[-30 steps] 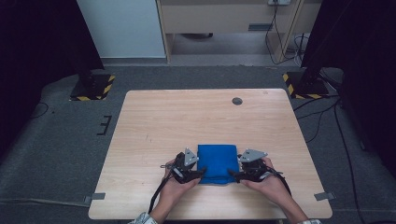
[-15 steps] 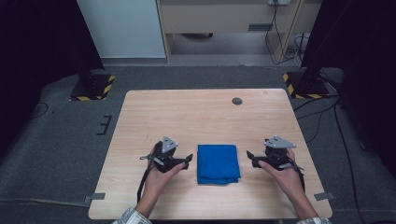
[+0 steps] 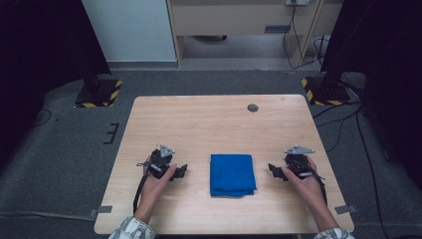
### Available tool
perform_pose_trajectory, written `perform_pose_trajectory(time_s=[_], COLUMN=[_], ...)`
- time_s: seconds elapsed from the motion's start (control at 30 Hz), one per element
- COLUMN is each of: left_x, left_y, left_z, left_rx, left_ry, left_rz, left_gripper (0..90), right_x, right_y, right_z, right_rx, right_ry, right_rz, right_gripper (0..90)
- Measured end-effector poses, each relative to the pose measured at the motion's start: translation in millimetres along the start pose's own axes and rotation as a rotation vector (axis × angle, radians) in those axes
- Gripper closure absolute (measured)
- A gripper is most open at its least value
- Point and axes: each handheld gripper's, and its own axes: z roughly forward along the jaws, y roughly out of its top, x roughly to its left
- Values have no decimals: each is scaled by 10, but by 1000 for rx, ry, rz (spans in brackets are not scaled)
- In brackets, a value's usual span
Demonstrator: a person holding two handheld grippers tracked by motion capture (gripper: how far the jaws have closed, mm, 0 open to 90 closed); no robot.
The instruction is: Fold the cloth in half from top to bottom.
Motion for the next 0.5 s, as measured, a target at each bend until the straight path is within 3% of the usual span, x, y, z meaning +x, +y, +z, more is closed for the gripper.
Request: perform_pose_trajectory(time_s=[0.07, 0.23, 0.5], left_x=[-7, 6, 3], left_y=[-12, -39, -34], left_z=[32, 61, 68], left_rx=[14, -12, -7], left_ry=[0, -6, -6], left_rz=[10, 8, 10], left_gripper=[74, 29, 10], right_x=[-19, -11, -7], right_y=[-28, -44, -43], right_z=[31, 50, 54], right_rx=[15, 12, 13], right_ry=[0, -22, -22], right_rz=[3, -5, -9], right_gripper=[81, 73, 69])
